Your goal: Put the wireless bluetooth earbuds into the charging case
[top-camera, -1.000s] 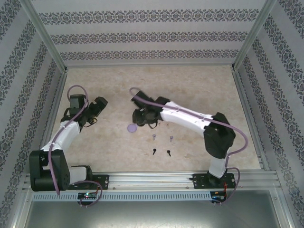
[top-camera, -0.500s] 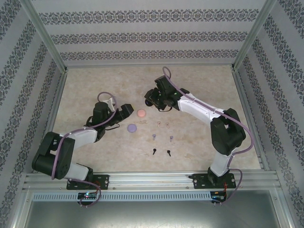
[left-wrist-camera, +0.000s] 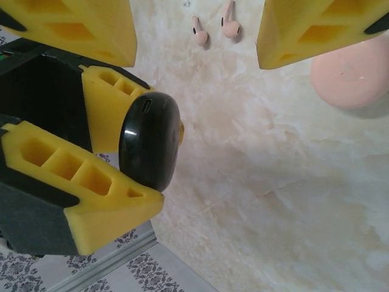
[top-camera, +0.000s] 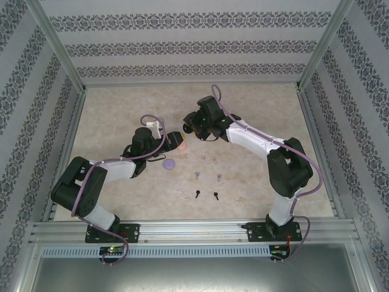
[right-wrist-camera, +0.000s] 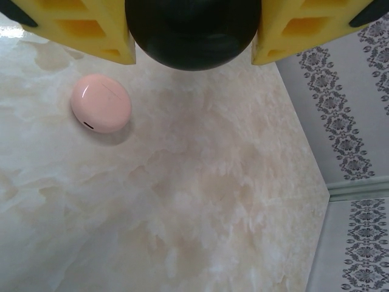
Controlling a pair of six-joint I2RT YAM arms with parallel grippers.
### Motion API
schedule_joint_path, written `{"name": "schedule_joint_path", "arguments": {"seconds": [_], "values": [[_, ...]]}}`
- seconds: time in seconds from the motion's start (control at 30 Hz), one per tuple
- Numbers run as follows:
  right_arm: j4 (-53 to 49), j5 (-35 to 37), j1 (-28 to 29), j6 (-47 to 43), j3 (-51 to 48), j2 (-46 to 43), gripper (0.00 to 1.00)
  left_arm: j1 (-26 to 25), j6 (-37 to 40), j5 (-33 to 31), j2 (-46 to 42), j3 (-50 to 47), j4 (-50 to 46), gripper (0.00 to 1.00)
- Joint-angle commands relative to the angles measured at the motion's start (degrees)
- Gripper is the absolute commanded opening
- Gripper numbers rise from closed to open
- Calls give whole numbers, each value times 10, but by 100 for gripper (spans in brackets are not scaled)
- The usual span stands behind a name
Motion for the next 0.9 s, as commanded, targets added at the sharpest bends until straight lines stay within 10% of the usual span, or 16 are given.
{"name": "schedule_joint_path", "arguments": {"seconds": [0.0, 0.87], "values": [[15, 1, 10, 13, -10, 10, 45, -9, 20, -19, 9, 22, 43, 52], [48, -9, 21, 40, -30, 9, 45, -16, 20, -30, 49, 58, 62, 40]]}}
